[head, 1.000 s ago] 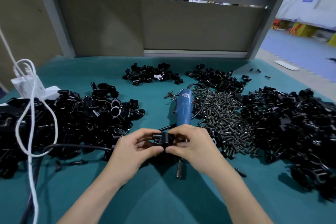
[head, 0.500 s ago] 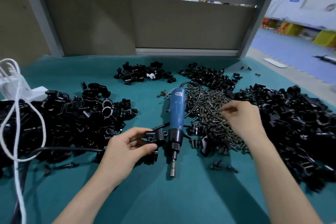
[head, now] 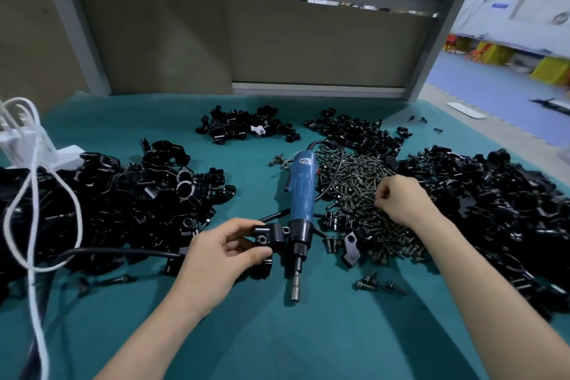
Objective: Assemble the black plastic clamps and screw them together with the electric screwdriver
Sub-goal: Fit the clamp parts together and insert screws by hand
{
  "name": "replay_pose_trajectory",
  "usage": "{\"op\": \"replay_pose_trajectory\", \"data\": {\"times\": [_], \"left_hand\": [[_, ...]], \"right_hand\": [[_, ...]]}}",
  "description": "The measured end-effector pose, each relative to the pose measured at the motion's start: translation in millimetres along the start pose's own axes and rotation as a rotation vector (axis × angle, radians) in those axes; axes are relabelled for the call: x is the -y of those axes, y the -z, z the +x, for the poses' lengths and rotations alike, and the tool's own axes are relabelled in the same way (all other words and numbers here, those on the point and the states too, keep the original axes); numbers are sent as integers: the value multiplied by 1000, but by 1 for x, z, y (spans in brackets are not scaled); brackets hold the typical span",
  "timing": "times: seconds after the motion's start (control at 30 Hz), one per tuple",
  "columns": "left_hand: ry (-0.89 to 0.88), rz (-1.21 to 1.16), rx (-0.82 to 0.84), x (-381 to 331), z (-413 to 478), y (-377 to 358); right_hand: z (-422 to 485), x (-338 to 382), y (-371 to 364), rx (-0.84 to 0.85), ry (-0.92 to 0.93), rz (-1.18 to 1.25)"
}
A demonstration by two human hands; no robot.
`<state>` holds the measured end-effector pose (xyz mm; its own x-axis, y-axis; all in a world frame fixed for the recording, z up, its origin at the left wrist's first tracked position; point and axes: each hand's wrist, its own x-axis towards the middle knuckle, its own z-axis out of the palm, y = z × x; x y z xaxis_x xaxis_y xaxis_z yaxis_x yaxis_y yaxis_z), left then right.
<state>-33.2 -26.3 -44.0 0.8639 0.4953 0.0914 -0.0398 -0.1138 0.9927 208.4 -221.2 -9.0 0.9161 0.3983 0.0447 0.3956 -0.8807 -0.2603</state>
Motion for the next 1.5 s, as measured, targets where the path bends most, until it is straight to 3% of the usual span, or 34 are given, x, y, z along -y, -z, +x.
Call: {"op": "replay_pose_trajectory", "data": {"times": [0.27, 0.5, 0.73, 0.83, 0.97, 1.1, 1.2, 1.37, 1.5], "left_hand": [[3, 16, 12, -4, -2, -1], [17, 2, 8, -4, -3, 0], [31, -2, 11, -5, -3, -1], [36, 1, 9, -4, -3, -1], [23, 26, 5, -3, -1, -1], [16, 29, 7, -3, 0, -2], [0, 30, -5, -4, 0, -1], [-25, 45, -8, -3, 0, 0], [-26, 32, 4, -1, 2, 0]], "right_hand": [[3, 7, -8, -81, 118, 91], [11, 22, -7, 43, 266, 18], [12, 28, -3, 151, 227, -4], [-5, 34, 5, 122, 303, 191], [-52, 66, 11, 250, 457, 582], [-87, 102, -5, 128, 594, 685], [-98, 113, -15, -26, 703, 597], [-106, 116, -14, -110, 804, 523], [-112, 118, -9, -199, 889, 332]]}}
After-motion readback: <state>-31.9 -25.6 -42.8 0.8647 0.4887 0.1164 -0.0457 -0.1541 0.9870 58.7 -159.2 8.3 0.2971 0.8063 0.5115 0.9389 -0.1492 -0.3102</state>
